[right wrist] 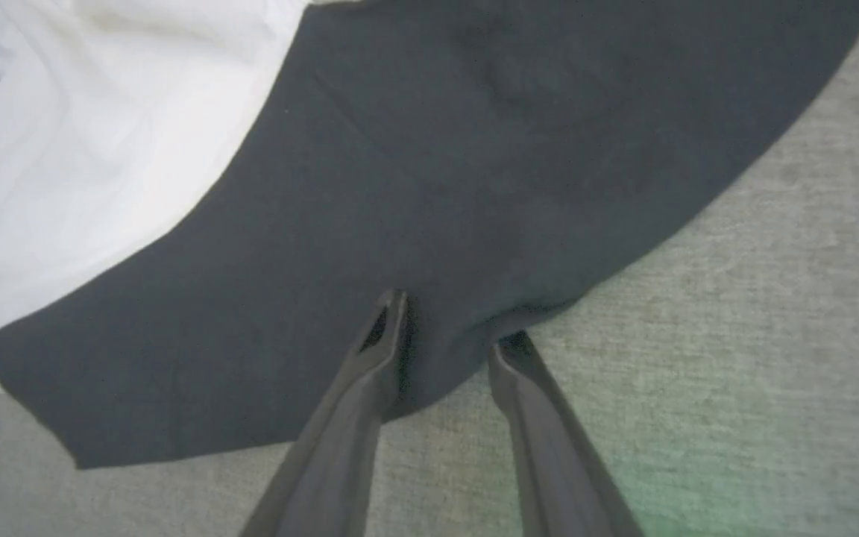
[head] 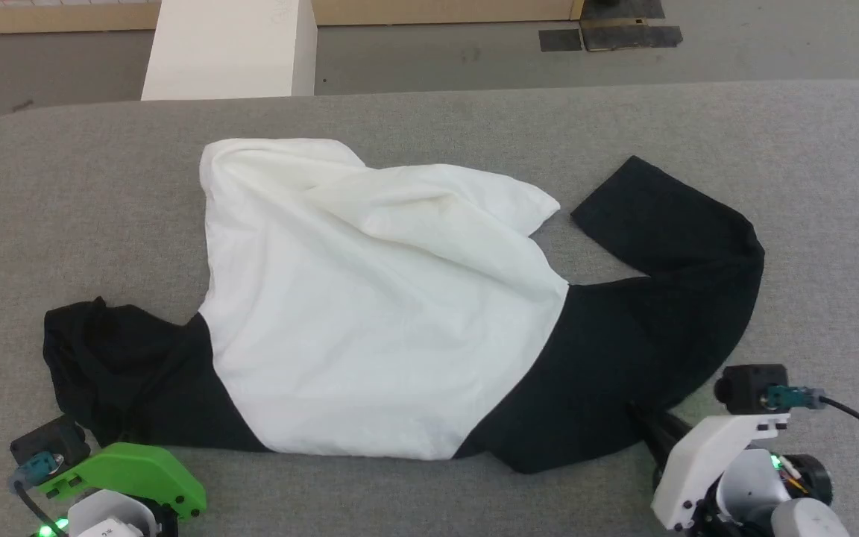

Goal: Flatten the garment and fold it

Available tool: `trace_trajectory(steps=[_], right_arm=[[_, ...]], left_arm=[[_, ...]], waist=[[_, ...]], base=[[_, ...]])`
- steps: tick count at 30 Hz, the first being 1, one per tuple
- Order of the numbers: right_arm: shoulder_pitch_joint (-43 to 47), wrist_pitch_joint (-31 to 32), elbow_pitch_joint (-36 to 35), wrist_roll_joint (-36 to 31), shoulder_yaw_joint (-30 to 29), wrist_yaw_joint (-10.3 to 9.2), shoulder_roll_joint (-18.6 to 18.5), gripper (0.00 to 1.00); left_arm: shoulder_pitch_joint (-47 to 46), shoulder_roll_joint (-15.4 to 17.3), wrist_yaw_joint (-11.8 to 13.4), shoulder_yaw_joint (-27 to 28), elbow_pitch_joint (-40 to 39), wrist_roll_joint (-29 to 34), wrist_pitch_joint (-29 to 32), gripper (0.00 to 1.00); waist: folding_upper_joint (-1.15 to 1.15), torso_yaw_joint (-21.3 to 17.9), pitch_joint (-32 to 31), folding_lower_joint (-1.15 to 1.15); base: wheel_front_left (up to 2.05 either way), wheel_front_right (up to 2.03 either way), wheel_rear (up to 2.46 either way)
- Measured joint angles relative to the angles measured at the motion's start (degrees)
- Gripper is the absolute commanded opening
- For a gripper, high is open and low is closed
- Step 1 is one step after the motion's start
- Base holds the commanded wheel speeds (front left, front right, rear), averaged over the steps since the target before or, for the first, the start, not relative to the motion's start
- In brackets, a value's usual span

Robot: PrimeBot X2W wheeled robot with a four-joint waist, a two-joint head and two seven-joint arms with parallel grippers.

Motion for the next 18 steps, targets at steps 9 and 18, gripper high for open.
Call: trace_trajectory(steps=[9,18], right_arm=[[0.1,-5.3,-0.9,4.0,0.4,0.01,0.6,0.0],[0.3,-0.5,-19.4,-2.6,-8.1,0.01,0.6,0.0]], left_arm=[[0.0,-1.0,-3.5,1.6,-3.7,-2.7,-1.9,0.0],[-2.4,1.0,-10.5,4.5,-20.9,-8.2,-0.1,0.0]], waist=[[0.0,-0.6,-2.1,0.0],[0.0,-2.0,-4.9,0.0]], base=[[0.0,0.0,0.0],[0.0,0.0,0.0]])
